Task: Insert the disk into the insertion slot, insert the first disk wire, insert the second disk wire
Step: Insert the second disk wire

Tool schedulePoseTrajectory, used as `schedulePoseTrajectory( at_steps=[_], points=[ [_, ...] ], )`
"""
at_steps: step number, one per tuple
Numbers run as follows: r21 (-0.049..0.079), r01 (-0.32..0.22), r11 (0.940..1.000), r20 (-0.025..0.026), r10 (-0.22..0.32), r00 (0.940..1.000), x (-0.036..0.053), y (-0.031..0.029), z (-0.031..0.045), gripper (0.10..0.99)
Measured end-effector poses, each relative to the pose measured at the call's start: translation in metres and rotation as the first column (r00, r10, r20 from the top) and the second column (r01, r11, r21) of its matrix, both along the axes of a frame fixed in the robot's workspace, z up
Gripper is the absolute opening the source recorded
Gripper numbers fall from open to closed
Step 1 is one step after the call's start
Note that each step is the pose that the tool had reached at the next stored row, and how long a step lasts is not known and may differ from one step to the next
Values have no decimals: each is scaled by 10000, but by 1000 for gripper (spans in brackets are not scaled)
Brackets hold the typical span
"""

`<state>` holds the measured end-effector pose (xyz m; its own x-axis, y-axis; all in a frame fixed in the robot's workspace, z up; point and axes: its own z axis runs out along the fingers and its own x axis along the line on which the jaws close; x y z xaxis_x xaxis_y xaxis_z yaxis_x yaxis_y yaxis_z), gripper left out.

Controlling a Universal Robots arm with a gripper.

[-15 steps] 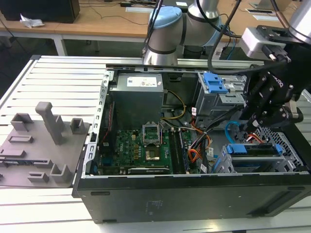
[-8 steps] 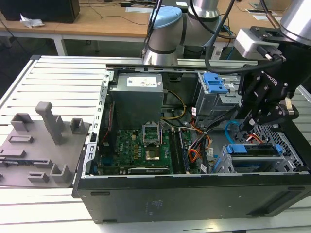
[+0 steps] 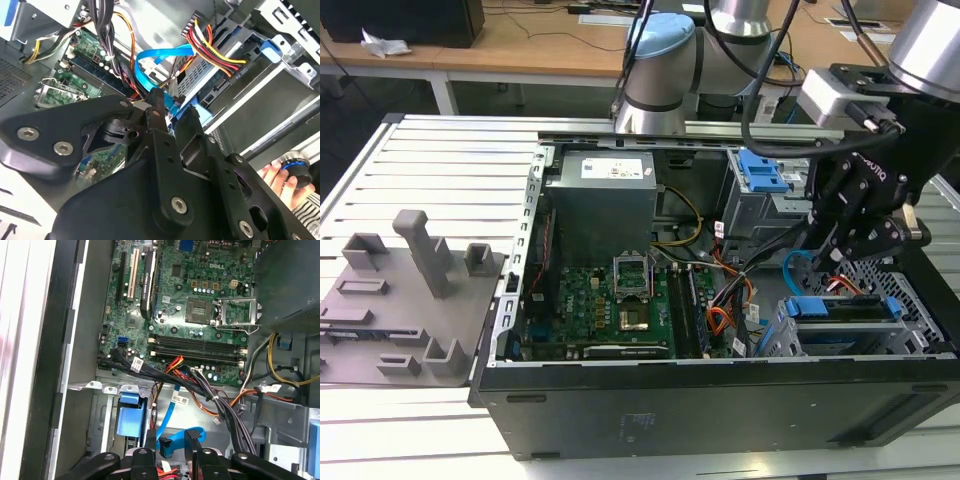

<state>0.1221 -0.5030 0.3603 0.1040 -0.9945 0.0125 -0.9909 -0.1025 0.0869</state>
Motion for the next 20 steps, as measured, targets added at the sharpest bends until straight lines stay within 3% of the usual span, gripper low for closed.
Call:
schedulePoseTrajectory(
  at_steps=[6,9,20],
  points=[
    [-66,-50,10000,0,50,10000,0,0,-4,349],
    [-73,-50,10000,0,50,10000,0,0,-4,165],
    [-93,-50,9999,0,50,10000,0,-14,-5,165]
  ],
)
